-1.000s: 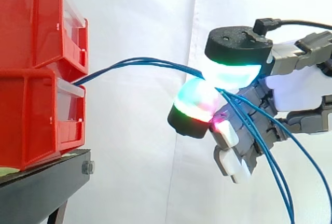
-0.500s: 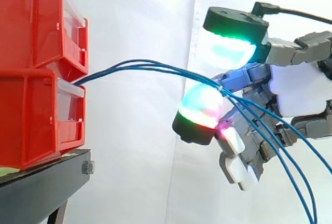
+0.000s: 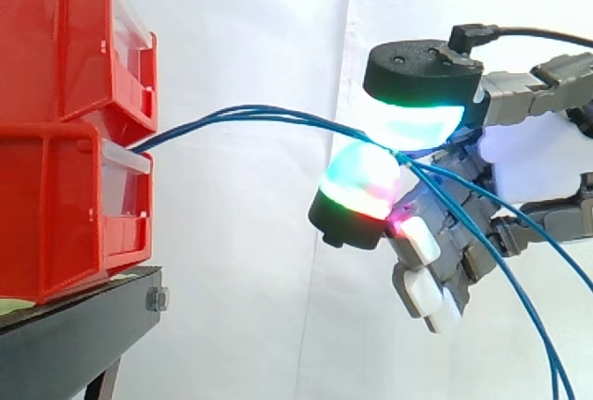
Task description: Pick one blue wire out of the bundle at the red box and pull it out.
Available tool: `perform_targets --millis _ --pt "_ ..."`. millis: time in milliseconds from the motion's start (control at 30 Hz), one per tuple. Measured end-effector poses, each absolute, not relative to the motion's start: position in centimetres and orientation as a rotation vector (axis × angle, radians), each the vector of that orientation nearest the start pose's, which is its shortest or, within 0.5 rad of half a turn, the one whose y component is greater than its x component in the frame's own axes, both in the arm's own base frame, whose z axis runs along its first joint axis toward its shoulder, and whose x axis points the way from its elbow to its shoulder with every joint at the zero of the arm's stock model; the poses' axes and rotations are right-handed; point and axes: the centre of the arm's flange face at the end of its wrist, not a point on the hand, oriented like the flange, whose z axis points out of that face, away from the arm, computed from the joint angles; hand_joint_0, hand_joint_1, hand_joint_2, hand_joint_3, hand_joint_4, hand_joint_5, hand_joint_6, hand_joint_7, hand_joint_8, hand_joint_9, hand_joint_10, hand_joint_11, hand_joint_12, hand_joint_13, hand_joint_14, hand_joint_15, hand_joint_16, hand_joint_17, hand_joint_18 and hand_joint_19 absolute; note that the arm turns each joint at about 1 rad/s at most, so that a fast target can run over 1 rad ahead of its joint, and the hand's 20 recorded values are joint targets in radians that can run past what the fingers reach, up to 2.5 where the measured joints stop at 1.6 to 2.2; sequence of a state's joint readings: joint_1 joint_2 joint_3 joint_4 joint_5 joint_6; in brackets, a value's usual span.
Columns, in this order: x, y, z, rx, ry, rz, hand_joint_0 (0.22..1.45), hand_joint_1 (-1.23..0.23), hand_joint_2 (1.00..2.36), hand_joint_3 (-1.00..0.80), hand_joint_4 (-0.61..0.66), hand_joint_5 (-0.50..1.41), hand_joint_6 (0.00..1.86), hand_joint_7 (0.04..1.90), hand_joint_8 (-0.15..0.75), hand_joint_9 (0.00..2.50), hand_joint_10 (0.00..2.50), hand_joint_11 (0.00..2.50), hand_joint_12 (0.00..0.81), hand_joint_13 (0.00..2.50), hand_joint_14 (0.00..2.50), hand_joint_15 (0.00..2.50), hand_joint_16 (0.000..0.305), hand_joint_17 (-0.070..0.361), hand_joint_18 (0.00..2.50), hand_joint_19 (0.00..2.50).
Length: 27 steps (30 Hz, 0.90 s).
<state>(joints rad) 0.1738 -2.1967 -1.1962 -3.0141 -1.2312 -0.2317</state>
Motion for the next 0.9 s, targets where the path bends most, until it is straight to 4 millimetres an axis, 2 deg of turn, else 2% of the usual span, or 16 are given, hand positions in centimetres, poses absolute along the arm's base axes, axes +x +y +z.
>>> perform_targets --millis 67,100,133,233,300,333,367,500,733,800,900 --pt "72.79 -4.14 29.92 1.178 1.307 0.839 0.71 -0.86 1.01 -0.37 0.15 -0.22 0.97 0.83 0.335 0.91 0.01 0.81 0.37 0.92 0.02 0.54 0.037 0.084 0.82 0.47" --pt "72.8 -4.17 29.93 1.179 1.306 0.839 0.69 -0.88 1.0 -0.48 0.16 -0.22 0.97 0.83 0.334 0.9 0.01 0.81 0.37 0.92 0.02 0.54 0.037 0.084 0.81 0.47" --pt "72.79 -4.18 29.93 1.181 1.305 0.84 0.67 -0.88 1.0 -0.5 0.16 -0.23 0.96 0.82 0.333 0.89 0.01 0.8 0.37 0.91 0.02 0.54 0.037 0.083 0.81 0.47" --pt "72.79 -4.2 29.93 1.186 1.302 0.846 0.6 -0.83 1.0 -0.5 0.17 -0.23 0.96 0.8 0.331 0.88 0.01 0.79 0.369 0.91 0.02 0.54 0.037 0.084 0.8 0.48" --pt "72.78 -4.22 29.95 1.19 1.3 0.85 0.51 -0.68 1.0 -0.5 0.19 -0.22 0.96 0.8 0.363 0.93 0.01 0.8 0.384 0.92 0.02 0.56 0.039 0.088 0.78 0.51" --pt "72.78 -4.23 29.95 1.191 1.299 0.851 0.51 -0.66 1.0 -0.5 0.19 -0.22 0.95 0.8 0.365 0.94 0.01 0.79 0.383 0.92 0.02 0.56 0.039 0.089 0.78 0.52" --pt "72.78 -4.22 29.97 1.191 1.299 0.853 0.51 -0.57 1.0 -0.5 0.19 -0.22 0.95 0.82 0.374 0.97 0.01 0.81 0.385 0.92 0.02 0.56 0.039 0.088 0.76 0.54" --pt "72.77 -4.31 30.02 1.192 1.298 0.855 0.56 -0.51 1.0 -0.48 0.15 -0.2 0.93 0.86 0.365 1.04 0.01 0.81 0.378 0.93 0.02 0.57 0.037 0.083 0.75 0.58" --pt "72.73 -4.33 30.05 1.193 1.299 0.855 0.63 -0.72 1.02 -0.15 0.08 -0.2 0.95 0.95 0.369 1.05 0.01 0.8 0.379 0.97 0.02 0.57 0.038 0.085 0.83 0.54" --pt "72.72 -4.33 30.03 1.194 1.3 0.854 0.64 -0.75 1.02 -0.1 0.05 -0.2 0.95 1.0 0.366 1.04 0.01 0.81 0.376 0.97 0.02 0.57 0.036 0.082 0.84 0.53" --pt "72.78 -4.33 30.18 1.193 1.298 0.855 0.67 -0.79 1.02 -0.09 0.03 -0.21 0.97 0.96 0.36 1.02 0.01 0.82 0.371 0.97 0.02 0.57 0.036 0.08 0.84 0.54"
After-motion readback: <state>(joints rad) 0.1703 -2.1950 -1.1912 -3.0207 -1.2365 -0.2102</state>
